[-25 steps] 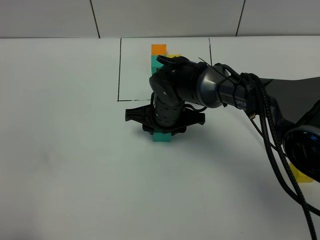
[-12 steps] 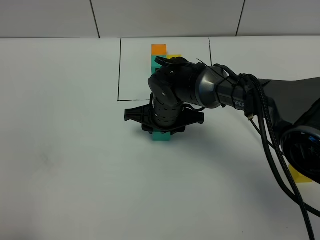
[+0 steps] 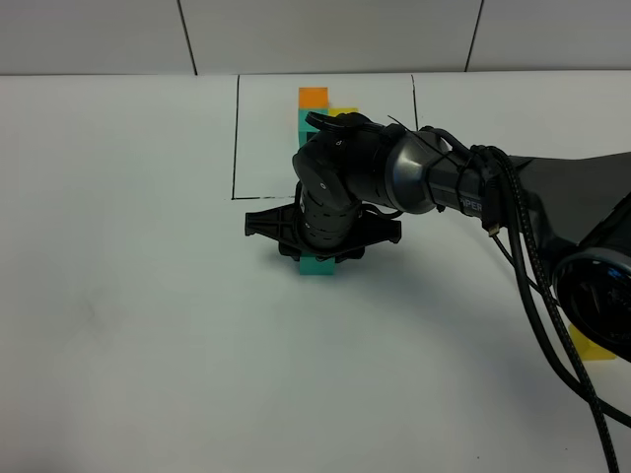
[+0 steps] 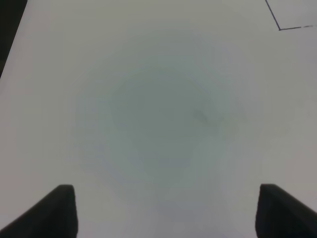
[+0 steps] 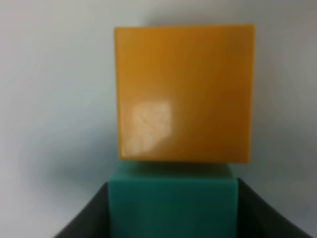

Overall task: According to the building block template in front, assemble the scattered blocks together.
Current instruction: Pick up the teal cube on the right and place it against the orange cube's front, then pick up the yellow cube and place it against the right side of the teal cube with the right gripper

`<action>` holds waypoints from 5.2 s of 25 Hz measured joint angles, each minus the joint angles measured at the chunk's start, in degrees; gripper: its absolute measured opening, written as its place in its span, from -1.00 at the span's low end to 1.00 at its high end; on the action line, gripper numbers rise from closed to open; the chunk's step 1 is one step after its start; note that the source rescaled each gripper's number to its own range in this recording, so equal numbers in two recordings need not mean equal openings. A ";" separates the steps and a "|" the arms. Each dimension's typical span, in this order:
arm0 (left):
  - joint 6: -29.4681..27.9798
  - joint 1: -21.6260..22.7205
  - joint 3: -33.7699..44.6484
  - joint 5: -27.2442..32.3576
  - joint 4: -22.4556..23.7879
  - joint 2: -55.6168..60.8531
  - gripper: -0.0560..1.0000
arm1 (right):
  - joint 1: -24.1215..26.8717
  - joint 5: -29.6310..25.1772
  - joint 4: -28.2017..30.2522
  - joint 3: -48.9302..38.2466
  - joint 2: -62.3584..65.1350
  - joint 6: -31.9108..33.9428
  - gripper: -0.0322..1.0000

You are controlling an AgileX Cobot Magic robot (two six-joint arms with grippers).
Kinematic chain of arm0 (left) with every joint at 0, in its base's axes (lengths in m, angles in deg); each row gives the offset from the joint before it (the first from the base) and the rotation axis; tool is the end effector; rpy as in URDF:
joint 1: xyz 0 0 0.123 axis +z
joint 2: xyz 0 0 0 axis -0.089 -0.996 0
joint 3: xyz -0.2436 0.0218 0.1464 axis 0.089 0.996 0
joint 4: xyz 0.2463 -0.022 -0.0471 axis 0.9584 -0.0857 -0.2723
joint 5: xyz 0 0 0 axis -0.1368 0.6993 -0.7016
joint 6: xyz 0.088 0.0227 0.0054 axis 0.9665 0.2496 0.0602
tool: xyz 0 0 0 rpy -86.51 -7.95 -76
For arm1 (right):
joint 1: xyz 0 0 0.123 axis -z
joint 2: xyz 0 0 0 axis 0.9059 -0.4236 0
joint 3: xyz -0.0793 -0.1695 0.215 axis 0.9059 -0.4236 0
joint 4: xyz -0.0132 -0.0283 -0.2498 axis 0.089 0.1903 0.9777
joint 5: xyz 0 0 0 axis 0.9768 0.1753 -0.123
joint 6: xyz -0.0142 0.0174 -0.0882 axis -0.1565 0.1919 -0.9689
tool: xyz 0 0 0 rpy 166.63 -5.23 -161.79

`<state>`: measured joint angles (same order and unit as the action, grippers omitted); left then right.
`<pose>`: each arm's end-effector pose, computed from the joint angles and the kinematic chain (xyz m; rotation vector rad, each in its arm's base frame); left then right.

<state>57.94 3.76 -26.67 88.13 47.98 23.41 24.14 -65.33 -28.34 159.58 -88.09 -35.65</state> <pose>-0.0064 0.0019 0.2789 0.1051 2.0315 0.0604 0.3547 0.2954 0.1214 0.0148 2.8583 0.1766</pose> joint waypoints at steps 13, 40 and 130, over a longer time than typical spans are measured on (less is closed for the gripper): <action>0.00 0.00 0.00 0.00 0.00 0.00 0.63 | 0.00 0.63 1.49 0.00 -0.14 0.26 -0.45; 0.00 0.00 0.00 0.00 0.00 0.00 0.63 | 0.00 1.16 -1.08 -0.06 -0.91 -3.97 0.19; 0.05 0.00 0.00 0.00 0.00 0.00 0.63 | 35.89 5.44 -2.80 -49.08 35.38 -57.80 -0.46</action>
<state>57.98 3.76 -26.67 88.13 47.98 23.41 60.03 -59.89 -31.14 110.50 -52.71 -93.46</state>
